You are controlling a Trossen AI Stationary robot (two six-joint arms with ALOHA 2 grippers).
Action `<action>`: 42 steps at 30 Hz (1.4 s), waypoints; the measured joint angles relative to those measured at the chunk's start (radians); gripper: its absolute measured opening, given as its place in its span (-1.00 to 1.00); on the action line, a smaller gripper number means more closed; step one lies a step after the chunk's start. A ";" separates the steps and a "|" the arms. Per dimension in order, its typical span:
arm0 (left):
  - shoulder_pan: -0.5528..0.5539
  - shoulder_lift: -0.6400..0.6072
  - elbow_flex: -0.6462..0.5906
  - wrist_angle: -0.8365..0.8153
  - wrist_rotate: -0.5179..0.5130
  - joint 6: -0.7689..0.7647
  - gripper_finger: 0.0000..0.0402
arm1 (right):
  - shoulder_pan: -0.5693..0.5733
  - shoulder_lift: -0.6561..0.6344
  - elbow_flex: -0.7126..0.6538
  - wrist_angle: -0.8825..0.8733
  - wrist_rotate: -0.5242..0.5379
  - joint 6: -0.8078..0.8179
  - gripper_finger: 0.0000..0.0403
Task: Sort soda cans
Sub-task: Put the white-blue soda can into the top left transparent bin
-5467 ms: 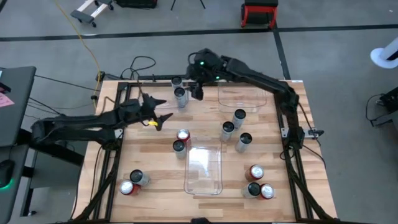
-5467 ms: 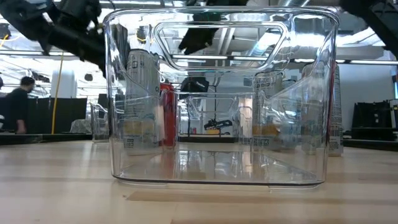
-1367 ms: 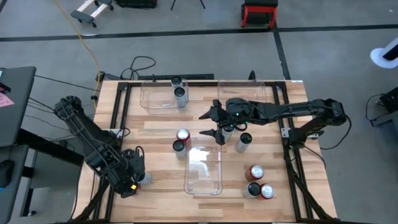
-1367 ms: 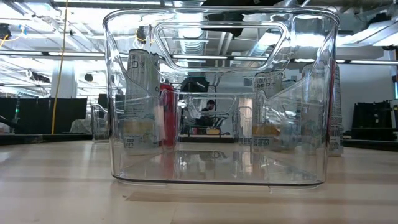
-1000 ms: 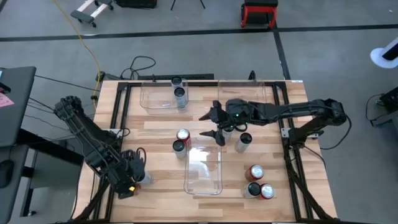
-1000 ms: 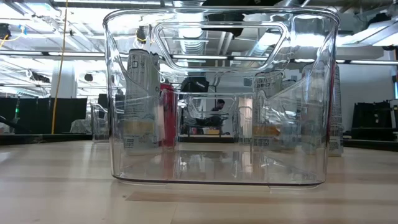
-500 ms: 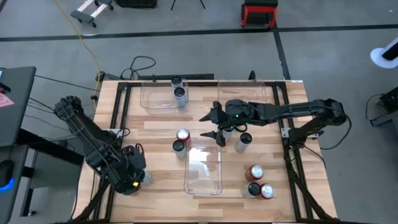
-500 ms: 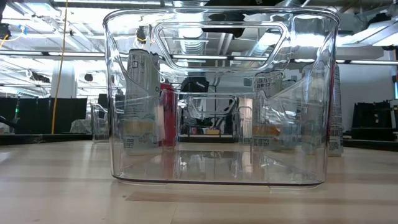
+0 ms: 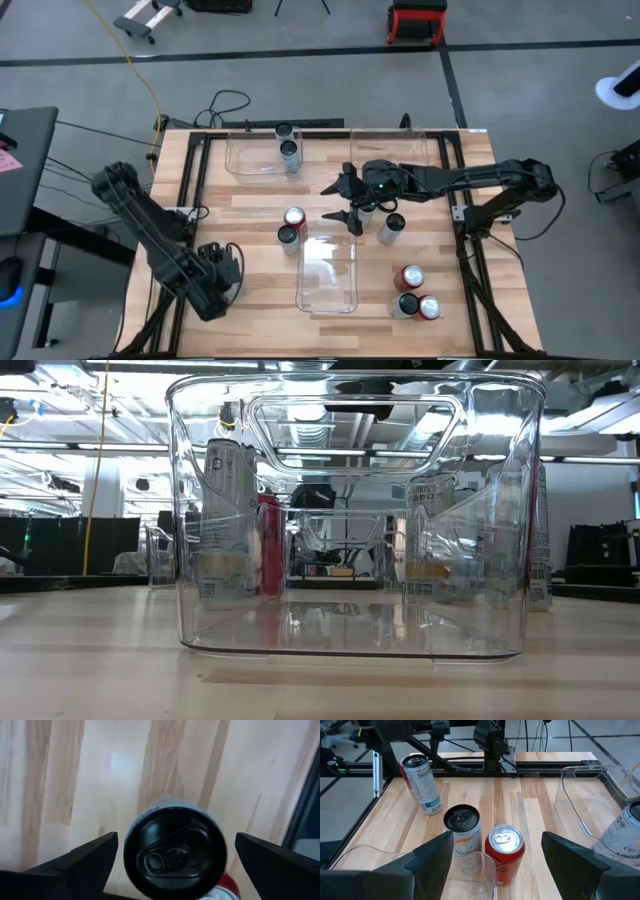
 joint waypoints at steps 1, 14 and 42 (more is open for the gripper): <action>0.000 0.008 0.000 -0.006 0.001 0.001 0.99 | 0.000 0.000 0.000 0.000 0.000 0.001 0.60; 0.006 0.014 0.000 -0.063 -0.057 -0.020 0.33 | 0.000 0.000 0.000 0.000 0.023 0.009 0.60; 0.835 -0.396 0.020 -0.210 -0.219 0.471 0.25 | 0.063 0.000 0.001 -0.062 0.027 0.068 0.60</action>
